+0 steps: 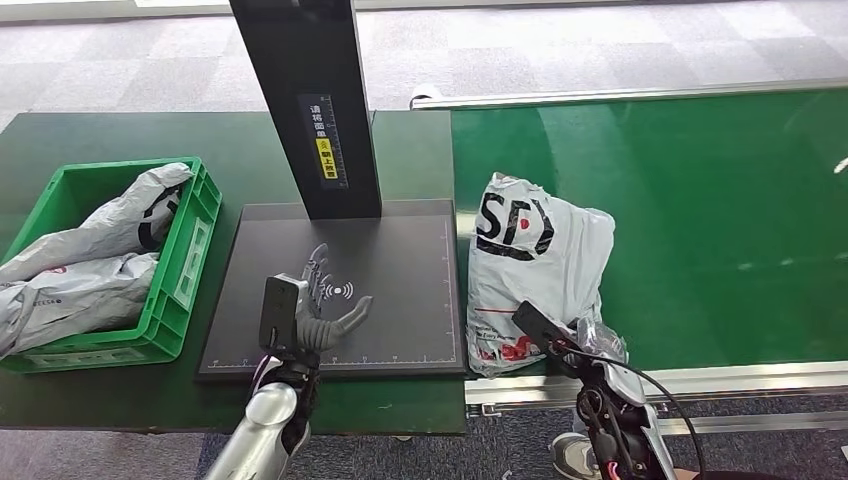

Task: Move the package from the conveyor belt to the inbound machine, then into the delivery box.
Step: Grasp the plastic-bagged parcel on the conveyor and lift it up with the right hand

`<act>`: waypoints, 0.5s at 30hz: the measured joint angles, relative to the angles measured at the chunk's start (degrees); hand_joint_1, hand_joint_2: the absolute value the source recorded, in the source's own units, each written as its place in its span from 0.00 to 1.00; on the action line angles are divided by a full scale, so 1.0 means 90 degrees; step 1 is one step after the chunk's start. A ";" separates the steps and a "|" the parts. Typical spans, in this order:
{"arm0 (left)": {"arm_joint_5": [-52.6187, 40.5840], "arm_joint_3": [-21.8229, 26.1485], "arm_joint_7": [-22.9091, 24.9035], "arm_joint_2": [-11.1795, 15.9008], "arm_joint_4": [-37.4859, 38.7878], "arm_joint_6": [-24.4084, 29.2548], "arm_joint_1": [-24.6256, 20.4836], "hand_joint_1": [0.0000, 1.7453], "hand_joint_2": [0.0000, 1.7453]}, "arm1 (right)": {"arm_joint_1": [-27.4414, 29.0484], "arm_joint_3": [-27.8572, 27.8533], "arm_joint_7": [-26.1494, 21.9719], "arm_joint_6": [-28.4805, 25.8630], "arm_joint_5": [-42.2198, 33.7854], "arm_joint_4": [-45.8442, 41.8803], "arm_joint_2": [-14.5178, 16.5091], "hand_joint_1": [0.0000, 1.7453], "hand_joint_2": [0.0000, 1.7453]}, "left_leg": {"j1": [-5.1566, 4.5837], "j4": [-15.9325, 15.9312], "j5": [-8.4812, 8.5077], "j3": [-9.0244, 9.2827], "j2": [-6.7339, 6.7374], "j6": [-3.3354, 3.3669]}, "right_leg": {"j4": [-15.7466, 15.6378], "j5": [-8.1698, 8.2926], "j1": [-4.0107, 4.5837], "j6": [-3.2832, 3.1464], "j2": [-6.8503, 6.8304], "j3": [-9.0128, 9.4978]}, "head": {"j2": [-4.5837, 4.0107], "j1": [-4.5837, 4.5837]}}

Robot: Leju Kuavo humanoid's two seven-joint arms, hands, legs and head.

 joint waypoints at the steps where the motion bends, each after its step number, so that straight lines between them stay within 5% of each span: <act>1: -0.0008 0.0003 0.0000 0.0001 -0.0001 -0.0001 0.0011 0.00 1.00 | 0.0007 -0.0032 -0.0111 -0.0126 -0.0095 -0.0033 0.0022 1.00 1.00 | 0.0000 0.0000 0.0000 0.0000 0.0001 0.0000 | 0.0000 0.0000 0.0000 0.0000 0.0000 0.0000 | 0.0001 0.0000; 15: -0.0043 0.0080 -0.0008 -0.0001 -0.0007 -0.0004 0.0097 0.00 1.00 | 0.0026 -0.0180 -0.0412 -0.0381 -0.0401 -0.0272 0.0164 1.00 1.00 | 0.0000 -0.0001 0.0000 -0.0002 0.0000 0.0000 | 0.0000 0.0000 0.0000 0.0000 0.0000 -0.0002 | 0.0001 0.0001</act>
